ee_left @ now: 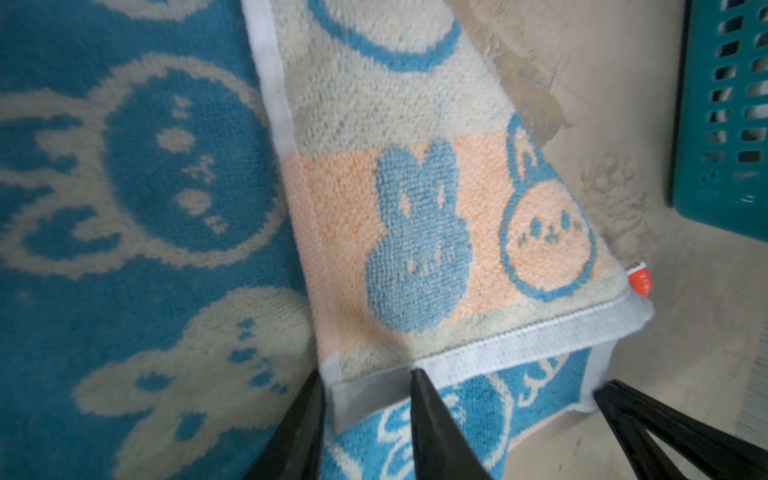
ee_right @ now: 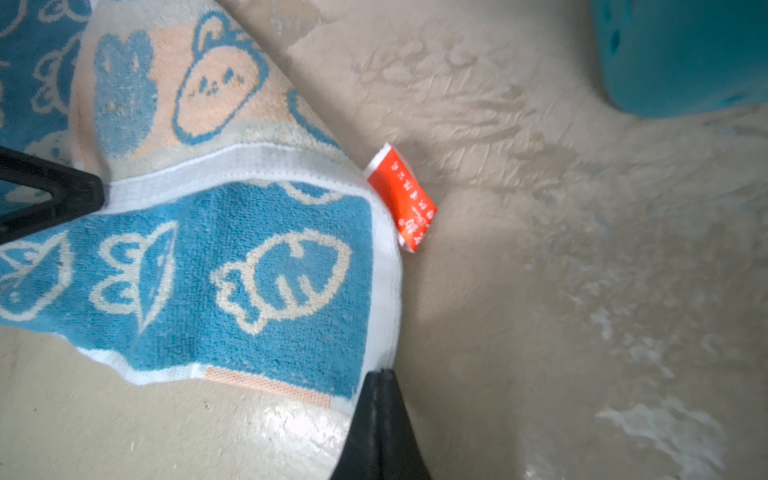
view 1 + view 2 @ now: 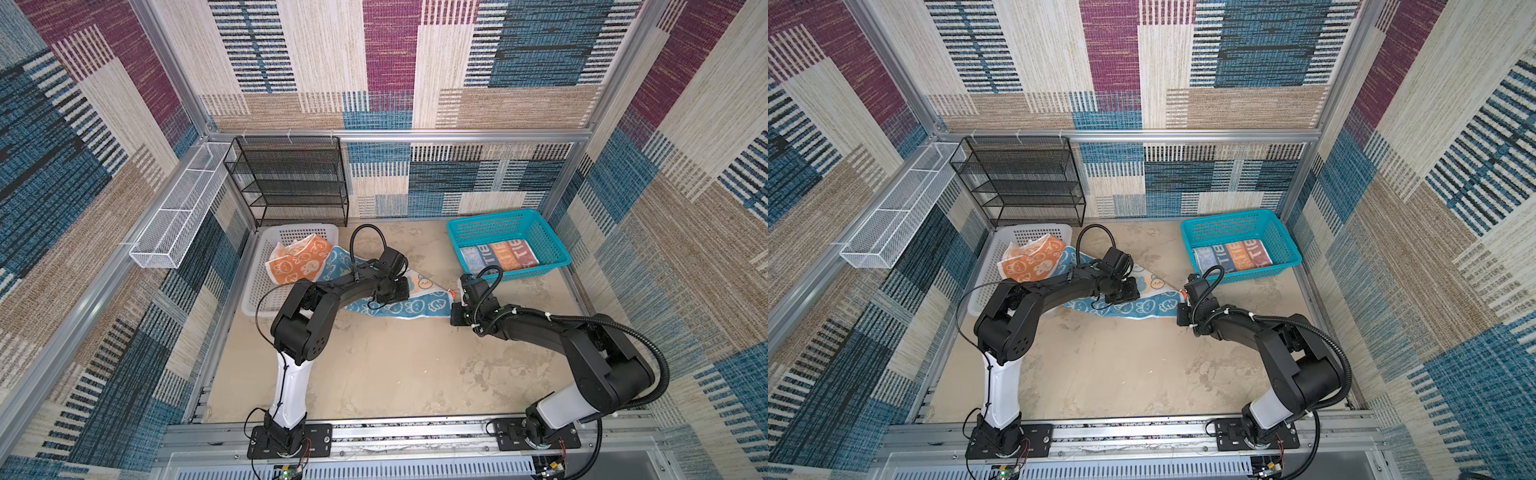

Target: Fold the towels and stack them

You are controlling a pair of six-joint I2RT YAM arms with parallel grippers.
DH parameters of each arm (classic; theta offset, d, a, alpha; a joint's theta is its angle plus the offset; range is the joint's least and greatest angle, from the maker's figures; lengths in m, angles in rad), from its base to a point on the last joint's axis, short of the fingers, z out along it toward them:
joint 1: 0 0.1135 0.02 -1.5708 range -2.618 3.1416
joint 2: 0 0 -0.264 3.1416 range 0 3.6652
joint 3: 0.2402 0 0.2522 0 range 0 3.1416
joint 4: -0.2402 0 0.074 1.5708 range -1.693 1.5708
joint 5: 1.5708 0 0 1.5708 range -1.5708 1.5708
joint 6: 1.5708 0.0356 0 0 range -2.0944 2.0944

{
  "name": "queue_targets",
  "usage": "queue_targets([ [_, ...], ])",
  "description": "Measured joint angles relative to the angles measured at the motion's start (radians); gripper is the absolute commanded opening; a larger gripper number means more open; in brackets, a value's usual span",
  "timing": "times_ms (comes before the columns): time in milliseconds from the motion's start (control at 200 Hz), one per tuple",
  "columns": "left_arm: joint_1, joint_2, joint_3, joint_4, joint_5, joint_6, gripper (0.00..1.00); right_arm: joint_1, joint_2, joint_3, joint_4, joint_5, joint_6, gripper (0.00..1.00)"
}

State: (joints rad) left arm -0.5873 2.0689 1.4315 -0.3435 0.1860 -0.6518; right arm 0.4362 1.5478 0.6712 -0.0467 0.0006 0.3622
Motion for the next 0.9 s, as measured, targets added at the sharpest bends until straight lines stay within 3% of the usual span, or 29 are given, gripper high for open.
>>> queue_targets([
  [341,0.000,0.000,0.044,0.018,-0.014,-0.003,0.15,0.000,0.000,-0.006,0.012,-0.009,0.000,0.00],
  [381,0.000,0.002,0.051,0.018,-0.022,-0.003,0.10,0.000,0.000,-0.007,0.012,-0.009,-0.001,0.00],
  [416,0.000,0.005,0.058,0.018,-0.022,-0.003,0.00,0.001,0.000,-0.007,0.013,-0.009,-0.001,0.00],
  [681,0.011,0.006,0.123,-0.010,-0.020,0.002,0.00,0.003,-0.041,0.038,-0.023,-0.019,-0.010,0.00],
  [901,0.087,-0.187,0.226,-0.103,-0.056,0.031,0.00,0.002,-0.112,0.237,-0.121,-0.013,-0.050,0.00],
])
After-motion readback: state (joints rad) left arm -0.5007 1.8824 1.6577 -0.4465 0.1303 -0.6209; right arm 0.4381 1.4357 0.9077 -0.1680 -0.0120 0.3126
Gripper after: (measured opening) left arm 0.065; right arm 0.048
